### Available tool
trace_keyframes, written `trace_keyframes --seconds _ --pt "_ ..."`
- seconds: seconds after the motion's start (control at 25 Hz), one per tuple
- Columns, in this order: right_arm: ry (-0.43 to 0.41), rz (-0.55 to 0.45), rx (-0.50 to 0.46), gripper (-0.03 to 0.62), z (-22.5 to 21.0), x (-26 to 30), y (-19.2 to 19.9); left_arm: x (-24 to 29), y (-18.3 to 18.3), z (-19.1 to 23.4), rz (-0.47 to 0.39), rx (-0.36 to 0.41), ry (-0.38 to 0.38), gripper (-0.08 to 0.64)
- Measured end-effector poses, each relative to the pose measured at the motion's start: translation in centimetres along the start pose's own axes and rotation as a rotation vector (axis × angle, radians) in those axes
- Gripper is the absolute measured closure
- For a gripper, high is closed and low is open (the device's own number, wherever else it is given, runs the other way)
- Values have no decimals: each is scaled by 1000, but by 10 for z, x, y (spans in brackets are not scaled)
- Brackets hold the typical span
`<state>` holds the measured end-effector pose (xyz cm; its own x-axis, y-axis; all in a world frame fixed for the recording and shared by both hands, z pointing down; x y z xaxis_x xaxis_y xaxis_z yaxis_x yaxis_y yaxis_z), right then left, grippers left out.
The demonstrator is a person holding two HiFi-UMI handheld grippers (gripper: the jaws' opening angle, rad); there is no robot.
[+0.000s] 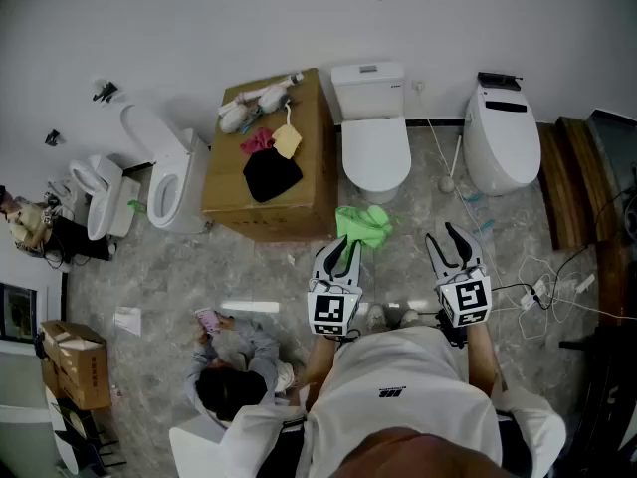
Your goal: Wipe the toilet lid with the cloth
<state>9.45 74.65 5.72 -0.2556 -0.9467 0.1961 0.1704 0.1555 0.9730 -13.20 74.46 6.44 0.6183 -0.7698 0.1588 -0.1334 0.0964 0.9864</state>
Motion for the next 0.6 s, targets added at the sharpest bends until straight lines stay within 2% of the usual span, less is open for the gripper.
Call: trace_keyframes --seconds 0.24,0.6 --pt "25 -4 36 402 25 20 -5 -1 5 29 -4 2 31 485" --pt "27 -9 36 402 33 50 -9 15 11 51 -5 -4 53 485"
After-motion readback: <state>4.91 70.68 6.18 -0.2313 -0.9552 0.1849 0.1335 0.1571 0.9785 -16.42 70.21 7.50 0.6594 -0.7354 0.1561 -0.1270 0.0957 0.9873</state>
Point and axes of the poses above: the fingertips, and each gripper's own axes: x forward along the fingers, z to its left, y out of its underside, the point moved 6 cm from there along -x, backward along the fingers, and after that the axes turned 10 degrees about y, right-handed, at the moved point
